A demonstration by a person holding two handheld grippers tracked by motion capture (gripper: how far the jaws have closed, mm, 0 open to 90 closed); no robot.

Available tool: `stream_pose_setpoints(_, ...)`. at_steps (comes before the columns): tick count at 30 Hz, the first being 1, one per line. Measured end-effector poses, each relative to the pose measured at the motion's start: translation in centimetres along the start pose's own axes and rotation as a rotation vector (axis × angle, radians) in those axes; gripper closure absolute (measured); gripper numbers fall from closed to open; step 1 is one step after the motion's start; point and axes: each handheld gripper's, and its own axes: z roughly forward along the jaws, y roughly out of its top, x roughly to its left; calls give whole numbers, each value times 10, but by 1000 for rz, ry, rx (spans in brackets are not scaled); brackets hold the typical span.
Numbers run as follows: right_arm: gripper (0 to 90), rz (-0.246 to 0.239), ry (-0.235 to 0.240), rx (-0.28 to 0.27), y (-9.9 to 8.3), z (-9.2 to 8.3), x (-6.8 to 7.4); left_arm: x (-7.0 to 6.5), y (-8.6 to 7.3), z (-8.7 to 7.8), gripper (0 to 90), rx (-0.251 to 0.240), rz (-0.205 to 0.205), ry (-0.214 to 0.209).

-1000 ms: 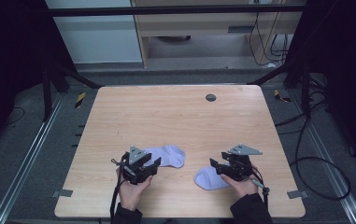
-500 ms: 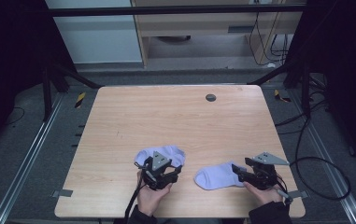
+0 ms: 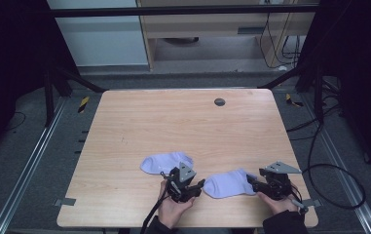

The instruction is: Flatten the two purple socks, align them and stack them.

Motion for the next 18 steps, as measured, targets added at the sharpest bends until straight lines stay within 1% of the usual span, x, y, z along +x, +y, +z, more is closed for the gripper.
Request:
stream_pose_setpoints(6,493,-4,4,25,-3,3,-2,-9,0,15,578,27,1,-18)
stream_pose_setpoints(8,523,-17,7,35,-3,4,-3,-10,0,19,587,39,0,-21)
stream_pose_setpoints(10,550,-15,-2,51,-3,5,-3,-12,0,22,606,48,0,-29)
stream_pose_setpoints(11,561,-14,-2,54,-4,5,-3,-12,-1,23,617,53,1,-29)
stream_pose_setpoints(12,576,-27,-10,57,-4,7,-4,-13,-1,24,626,59,2,-28)
stream_pose_setpoints(16,631,-18,-3,78,-6,10,-6,-14,-2,26,666,72,8,-20)
stream_pose_setpoints(18,665,-28,-11,95,-7,12,-7,-15,-3,27,699,78,14,-10)
